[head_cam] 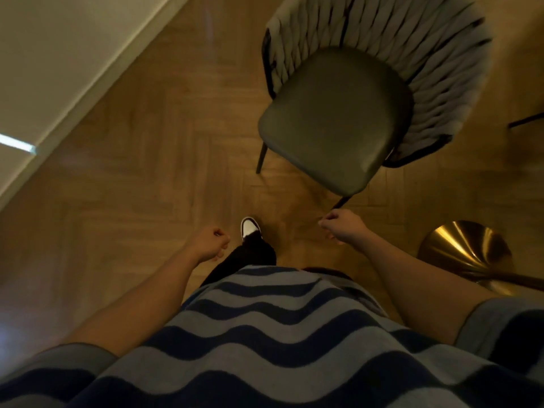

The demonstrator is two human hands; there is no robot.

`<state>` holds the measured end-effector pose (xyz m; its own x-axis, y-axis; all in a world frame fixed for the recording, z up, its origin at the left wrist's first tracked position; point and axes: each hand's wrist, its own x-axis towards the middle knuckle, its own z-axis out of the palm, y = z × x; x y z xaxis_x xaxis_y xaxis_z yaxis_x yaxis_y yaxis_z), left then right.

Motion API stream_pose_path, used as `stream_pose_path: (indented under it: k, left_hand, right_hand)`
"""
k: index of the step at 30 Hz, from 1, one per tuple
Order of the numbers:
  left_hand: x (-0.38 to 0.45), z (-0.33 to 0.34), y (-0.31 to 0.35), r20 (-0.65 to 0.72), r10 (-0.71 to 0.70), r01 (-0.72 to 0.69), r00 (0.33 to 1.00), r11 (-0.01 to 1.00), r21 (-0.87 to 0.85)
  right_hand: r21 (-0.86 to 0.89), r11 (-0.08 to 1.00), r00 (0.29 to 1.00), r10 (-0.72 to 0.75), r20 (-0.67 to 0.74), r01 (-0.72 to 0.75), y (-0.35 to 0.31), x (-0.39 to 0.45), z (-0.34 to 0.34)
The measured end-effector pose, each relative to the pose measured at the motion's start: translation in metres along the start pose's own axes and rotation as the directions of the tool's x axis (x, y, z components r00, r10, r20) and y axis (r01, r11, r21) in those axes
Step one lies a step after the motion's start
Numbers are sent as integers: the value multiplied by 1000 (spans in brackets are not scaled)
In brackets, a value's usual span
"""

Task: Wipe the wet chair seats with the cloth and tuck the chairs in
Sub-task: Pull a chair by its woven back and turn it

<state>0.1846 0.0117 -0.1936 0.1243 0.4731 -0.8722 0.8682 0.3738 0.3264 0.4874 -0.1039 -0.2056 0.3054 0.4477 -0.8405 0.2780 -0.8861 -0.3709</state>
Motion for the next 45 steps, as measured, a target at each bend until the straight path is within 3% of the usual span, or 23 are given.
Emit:
stream_pose_path:
  k: [7,14,22,25,28,31,33,35,37,38,41,45]
  left_hand:
    - [70,-110,78,31,84,-87,996,985,146]
    - [148,-163,188,107,169,-194,980,934,299]
    - [214,-195,315,214,225,-306,951,798,520]
    - [232,-208,368,270,261,-375,927,695,613]
    - [251,-216,423,335,390,-507,858,529,681]
    - [274,-224,480,439,455,-589,775,269,762]
    - [294,-229,520,530,486,-611,695,10,792]
    - [314,-230,559,671,521,-581,527,-355,732]
    - [330,-229,596,786,477,-516,394,-593,618]
    - [337,-227,614,832,414,-492,370,-672,554]
    - [358,-220,658,903,197,-373,382,-861,345]
    - [389,-210,696,933,-13,-172,359,-984,53]
  right_hand:
    - [175,985,998,20,-56,-10,-86,31,-6]
    - [292,956,991,47,-128,-8,-155,88,-36]
    - [382,923,984,107,-141,-46,-211,147,-90]
    - [437,898,981,123,-148,-47,-230,161,-108]
    - [566,822,973,175,-152,-60,-252,172,-121]
    - [660,748,963,223,-149,-71,-278,189,-130]
    - [683,727,959,241,-151,-75,-296,203,-135]
    - [704,705,952,261,-157,-78,-315,217,-138]
    - [731,678,946,282,-159,-79,-337,233,-141]
    - [745,662,944,291,-154,-83,-349,242,-142]
    - [785,613,939,314,-136,-91,-384,268,-144]
    - [818,565,940,326,-98,-110,-433,307,-146]
